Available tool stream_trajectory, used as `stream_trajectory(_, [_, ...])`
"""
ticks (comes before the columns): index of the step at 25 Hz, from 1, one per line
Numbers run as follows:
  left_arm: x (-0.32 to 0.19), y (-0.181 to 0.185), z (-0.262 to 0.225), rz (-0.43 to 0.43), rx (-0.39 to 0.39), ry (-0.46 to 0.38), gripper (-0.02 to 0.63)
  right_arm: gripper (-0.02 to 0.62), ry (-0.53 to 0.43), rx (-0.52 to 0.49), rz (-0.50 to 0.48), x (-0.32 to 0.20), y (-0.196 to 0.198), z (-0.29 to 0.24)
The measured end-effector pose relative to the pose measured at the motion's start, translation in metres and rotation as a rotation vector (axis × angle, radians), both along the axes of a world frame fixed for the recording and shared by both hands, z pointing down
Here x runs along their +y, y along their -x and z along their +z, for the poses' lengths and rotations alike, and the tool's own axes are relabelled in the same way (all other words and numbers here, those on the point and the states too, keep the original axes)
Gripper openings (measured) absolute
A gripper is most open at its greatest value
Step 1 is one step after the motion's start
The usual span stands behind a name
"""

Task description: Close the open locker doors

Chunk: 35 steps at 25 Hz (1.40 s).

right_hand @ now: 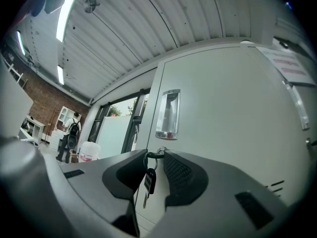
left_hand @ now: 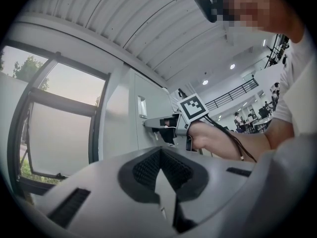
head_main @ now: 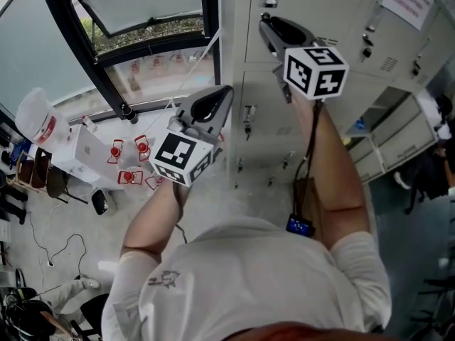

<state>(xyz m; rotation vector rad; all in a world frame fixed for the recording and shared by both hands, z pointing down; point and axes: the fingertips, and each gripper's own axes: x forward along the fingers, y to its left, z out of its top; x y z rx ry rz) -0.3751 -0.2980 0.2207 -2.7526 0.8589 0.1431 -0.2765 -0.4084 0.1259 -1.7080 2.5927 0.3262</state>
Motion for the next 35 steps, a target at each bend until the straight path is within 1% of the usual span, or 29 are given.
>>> stream_trajectory(6, [0.000,-0.004,0.001,0.007,-0.002,0.000,-0.005,0.102,0.011,-0.016,-0.026,-0.001,0.004,0.002])
stream_trajectory(11, [0.003,-0.005,0.001,0.003,-0.010,-0.008,-0.005,0.124,-0.006,-0.012,-0.017,0.003,0.002,0.001])
stream_trajectory(16, [0.007,-0.004,0.000,-0.009,-0.005,-0.022,-0.005,0.141,0.005,-0.033,-0.034,0.009,-0.002,0.007])
stream_trajectory(25, [0.006,-0.006,0.013,-0.013,-0.011,0.013,-0.005,0.141,0.029,-0.026,-0.045,0.029,-0.005,0.042])
stream_trajectory(31, [0.010,-0.009,0.024,-0.007,-0.016,0.037,-0.005,0.141,0.001,-0.042,-0.045,0.055,-0.009,0.059])
stream_trajectory(35, [0.009,-0.005,0.031,-0.016,0.001,0.061,-0.005,0.141,-0.010,-0.046,-0.037,0.074,-0.009,0.074])
